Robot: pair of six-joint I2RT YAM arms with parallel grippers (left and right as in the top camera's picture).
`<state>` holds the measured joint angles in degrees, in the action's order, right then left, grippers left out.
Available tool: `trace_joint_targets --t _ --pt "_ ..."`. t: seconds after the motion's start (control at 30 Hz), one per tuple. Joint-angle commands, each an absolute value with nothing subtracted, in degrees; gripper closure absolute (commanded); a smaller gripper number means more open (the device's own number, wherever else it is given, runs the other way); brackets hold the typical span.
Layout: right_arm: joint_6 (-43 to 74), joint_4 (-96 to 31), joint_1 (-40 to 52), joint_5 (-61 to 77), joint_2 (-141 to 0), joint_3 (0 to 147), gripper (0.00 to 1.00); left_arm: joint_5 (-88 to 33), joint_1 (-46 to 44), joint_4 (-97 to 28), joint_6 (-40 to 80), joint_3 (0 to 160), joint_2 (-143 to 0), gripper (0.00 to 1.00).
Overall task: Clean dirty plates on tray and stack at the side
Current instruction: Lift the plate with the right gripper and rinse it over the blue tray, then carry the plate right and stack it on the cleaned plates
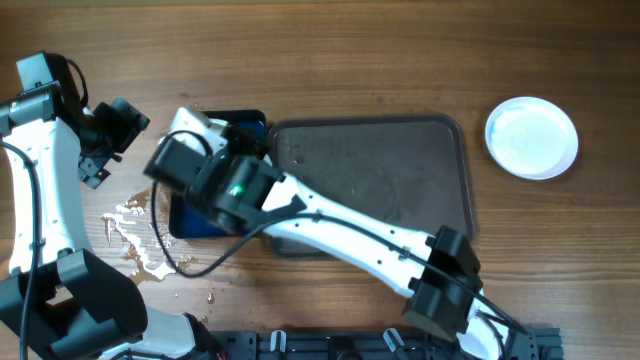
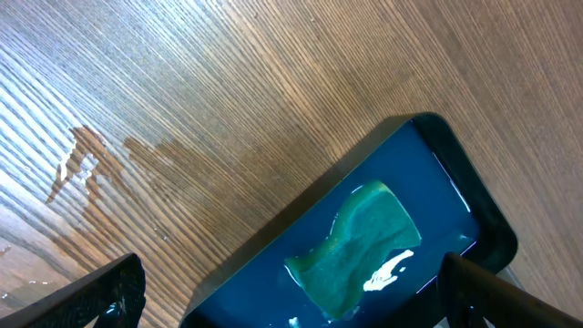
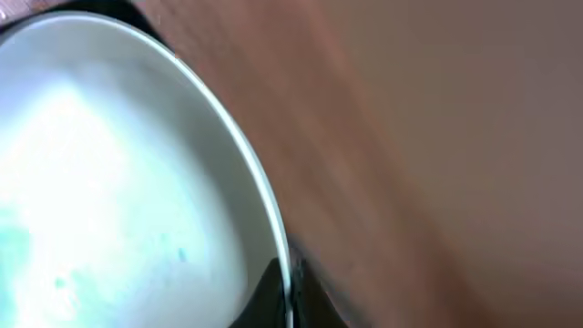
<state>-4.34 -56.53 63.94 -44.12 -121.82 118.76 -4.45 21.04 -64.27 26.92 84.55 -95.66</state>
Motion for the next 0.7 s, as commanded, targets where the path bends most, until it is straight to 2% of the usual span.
trace_joint_targets --t 0.0,0.1,0.2,0.47,0.67 --pt "11.2 -59.7 59.0 -25.6 -121.9 119.6 0.96 -5.3 21.4 -64.7 27.5 85.1 -96.1 0.0" --pt "19.3 -61.3 51.9 -7.5 -121.9 119.6 0.96 -5.4 21.4 -64.8 27.5 85.1 -96.1 0.0" --pt "21.2 -60.9 43.8 10.7 -121.9 119.6 0.96 -6.0 21.4 -64.9 27.5 85.1 -96.1 0.0" --pt "27.1 -66.0 24.1 12.6 -120.9 119.6 0.96 -7.6 17.4 -64.3 27.4 85.1 -96.4 0.0" --pt "24.6 -73.7 7.0 10.9 -120.9 119.6 0.96 -7.5 12.6 -64.1 27.3 85.1 -99.3 0.0"
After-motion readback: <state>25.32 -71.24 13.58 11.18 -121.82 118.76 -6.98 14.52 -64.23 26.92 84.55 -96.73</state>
